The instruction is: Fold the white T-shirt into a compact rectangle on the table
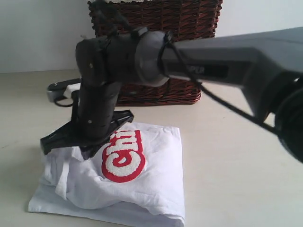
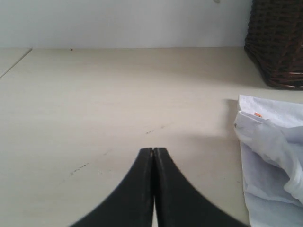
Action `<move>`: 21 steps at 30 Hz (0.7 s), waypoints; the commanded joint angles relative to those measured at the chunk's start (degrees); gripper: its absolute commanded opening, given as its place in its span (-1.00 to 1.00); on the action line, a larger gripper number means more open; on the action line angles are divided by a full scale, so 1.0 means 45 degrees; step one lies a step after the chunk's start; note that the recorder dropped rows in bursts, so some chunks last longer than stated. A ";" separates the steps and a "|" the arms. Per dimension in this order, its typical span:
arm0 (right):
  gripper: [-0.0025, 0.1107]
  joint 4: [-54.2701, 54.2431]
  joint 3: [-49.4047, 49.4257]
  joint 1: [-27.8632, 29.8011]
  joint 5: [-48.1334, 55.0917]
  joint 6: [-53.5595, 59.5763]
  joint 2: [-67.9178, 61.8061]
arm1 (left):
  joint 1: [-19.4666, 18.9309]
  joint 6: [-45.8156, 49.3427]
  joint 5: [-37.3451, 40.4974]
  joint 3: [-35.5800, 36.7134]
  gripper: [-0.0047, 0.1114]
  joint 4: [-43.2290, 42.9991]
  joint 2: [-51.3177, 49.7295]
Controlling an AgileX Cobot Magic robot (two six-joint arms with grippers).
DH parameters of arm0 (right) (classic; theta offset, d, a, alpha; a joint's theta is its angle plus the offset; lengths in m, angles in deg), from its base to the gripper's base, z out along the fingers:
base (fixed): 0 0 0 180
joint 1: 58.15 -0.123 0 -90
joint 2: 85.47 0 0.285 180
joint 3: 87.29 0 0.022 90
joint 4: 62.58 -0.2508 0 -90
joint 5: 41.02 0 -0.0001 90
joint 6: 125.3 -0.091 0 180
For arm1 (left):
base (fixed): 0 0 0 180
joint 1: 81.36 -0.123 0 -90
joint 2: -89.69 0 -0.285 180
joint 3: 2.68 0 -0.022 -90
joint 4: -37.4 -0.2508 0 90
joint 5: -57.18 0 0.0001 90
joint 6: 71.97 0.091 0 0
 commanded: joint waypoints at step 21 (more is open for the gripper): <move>-0.96 -0.0979 -0.0081 -0.1588 -0.3053 0.1311 -0.1204 | -0.0021 -0.0072 -0.0124 0.0001 -0.92 0.0020 0.0073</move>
